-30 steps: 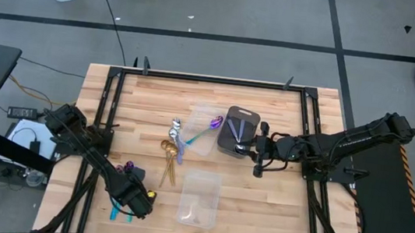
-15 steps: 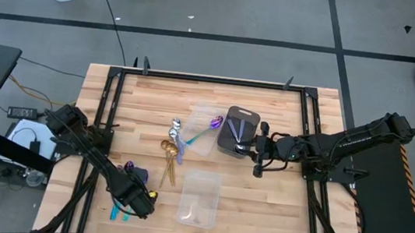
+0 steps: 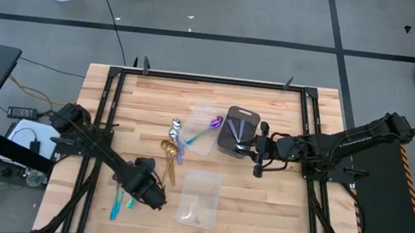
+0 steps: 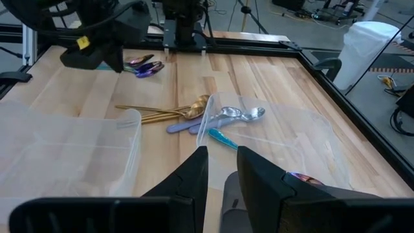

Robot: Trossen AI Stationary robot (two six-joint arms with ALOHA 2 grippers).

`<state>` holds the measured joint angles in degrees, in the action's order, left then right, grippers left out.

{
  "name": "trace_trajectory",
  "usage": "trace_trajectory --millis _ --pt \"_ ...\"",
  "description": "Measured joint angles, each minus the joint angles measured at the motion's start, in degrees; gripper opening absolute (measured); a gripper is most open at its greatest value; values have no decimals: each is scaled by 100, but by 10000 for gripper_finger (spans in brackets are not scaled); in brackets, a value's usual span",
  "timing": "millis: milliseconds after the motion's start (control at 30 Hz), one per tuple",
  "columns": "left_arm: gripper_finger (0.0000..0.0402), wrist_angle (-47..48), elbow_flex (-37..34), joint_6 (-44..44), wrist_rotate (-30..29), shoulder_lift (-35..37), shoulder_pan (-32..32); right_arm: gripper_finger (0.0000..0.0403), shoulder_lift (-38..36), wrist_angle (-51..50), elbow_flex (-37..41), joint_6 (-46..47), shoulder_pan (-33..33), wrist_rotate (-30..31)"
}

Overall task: Sort silverware by color (type)
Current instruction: Put the blue spoon into the top transparent bin

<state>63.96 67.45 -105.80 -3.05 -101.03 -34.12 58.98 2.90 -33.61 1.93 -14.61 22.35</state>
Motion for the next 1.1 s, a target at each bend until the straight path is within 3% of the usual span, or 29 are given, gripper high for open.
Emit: trace_trajectory --millis 1100 --pt "18 648 1250 3150 -980 20 1823 93 0 -121 0 71 -1 0"
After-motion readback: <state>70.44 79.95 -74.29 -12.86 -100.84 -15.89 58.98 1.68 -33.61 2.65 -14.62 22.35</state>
